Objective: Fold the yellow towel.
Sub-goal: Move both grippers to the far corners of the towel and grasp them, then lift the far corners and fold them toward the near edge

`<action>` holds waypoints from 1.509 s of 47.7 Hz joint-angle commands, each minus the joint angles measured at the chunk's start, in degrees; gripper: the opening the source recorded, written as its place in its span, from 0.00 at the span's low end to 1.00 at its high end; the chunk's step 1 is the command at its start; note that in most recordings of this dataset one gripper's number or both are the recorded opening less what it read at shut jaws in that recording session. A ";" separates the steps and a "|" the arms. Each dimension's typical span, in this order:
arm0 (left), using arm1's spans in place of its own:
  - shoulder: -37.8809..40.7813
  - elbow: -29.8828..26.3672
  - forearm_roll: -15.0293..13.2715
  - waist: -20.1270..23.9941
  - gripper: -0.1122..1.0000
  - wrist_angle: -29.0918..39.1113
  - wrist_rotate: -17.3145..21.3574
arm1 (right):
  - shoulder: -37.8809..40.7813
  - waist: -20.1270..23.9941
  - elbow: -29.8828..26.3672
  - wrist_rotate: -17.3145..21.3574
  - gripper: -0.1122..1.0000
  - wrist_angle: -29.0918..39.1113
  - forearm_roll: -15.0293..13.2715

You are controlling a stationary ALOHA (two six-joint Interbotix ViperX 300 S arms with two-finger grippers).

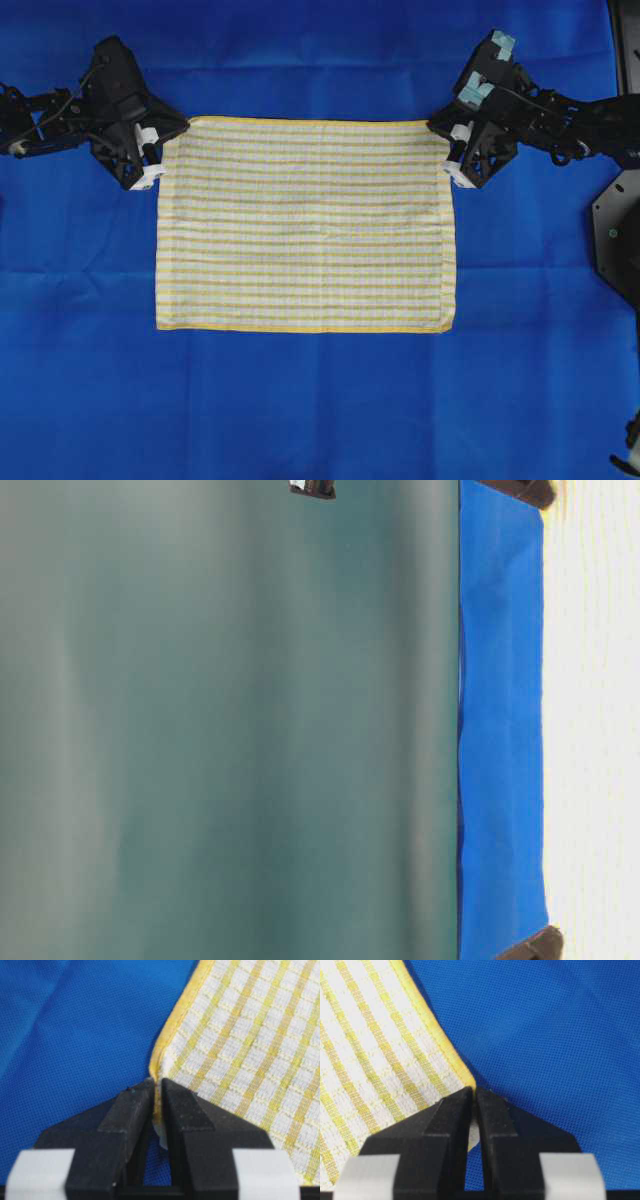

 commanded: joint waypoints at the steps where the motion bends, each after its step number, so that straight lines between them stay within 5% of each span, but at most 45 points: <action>1: 0.35 0.35 -0.18 0.35 0.14 1.32 -0.09 | -0.44 0.00 -0.70 0.00 0.13 -0.62 0.09; 48: -13.62 -0.53 -0.18 0.88 0.14 8.26 0.97 | -10.81 0.26 -0.79 0.35 0.13 4.48 0.44; 58: -16.70 0.53 -0.26 -3.25 0.14 8.70 -1.14 | -15.29 3.25 -0.70 0.35 0.13 8.17 3.16; 72: -21.18 3.43 -0.18 -13.27 0.14 9.23 -6.86 | -23.03 12.83 1.05 0.35 0.13 11.87 8.44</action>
